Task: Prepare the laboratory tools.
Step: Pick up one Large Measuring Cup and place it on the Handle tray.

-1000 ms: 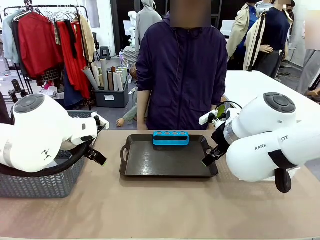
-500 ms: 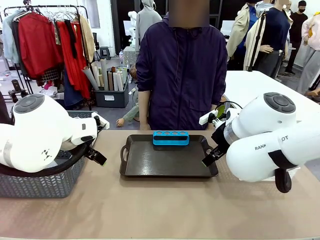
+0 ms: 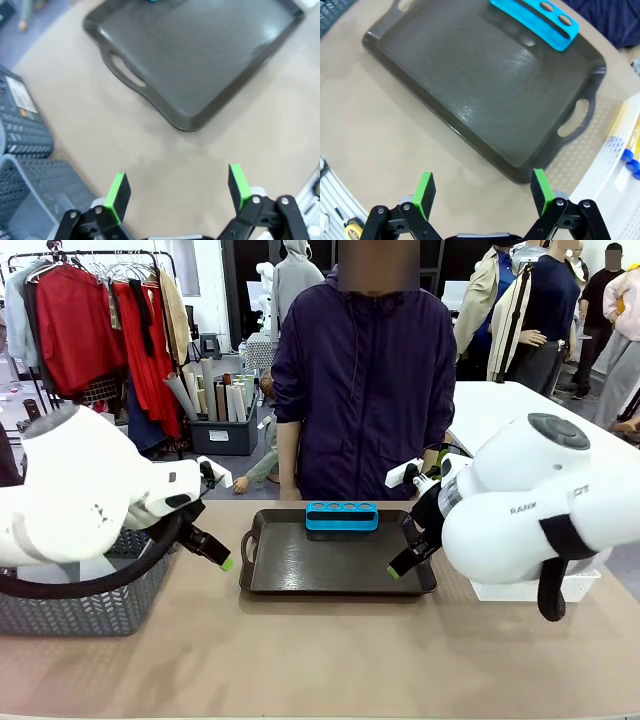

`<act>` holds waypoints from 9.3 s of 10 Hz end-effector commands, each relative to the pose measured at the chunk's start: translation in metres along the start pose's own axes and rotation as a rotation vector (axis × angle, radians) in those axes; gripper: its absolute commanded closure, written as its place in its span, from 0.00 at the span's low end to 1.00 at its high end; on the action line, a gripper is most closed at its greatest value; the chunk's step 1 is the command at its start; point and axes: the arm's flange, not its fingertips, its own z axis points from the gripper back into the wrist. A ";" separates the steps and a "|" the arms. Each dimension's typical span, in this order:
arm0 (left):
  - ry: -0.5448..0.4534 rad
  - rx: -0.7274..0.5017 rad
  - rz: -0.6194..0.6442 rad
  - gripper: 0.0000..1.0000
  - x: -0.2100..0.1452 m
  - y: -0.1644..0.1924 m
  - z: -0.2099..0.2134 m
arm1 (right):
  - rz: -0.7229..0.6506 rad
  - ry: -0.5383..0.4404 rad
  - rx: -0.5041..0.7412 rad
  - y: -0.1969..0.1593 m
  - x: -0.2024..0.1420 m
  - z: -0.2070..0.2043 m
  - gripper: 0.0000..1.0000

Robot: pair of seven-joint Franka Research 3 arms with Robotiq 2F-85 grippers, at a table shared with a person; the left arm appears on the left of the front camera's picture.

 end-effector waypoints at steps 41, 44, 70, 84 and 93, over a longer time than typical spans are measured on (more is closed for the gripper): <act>-0.103 0.079 -0.036 0.00 0.113 0.079 0.172 | 0.192 -0.247 0.231 -0.208 0.045 0.187 0.00; -0.020 0.253 0.169 0.00 0.104 0.127 0.211 | 0.192 -0.247 0.231 -0.208 0.045 0.187 0.00; 0.315 0.175 0.613 0.00 0.039 0.359 0.060 | 0.192 -0.247 0.231 -0.208 0.045 0.187 0.00; 0.387 0.199 0.609 0.00 0.015 0.371 0.017 | 0.192 -0.247 0.231 -0.208 0.045 0.187 0.00; 0.400 0.216 0.624 1.00 0.007 0.369 0.010 | 0.192 -0.247 0.231 -0.208 0.045 0.187 0.00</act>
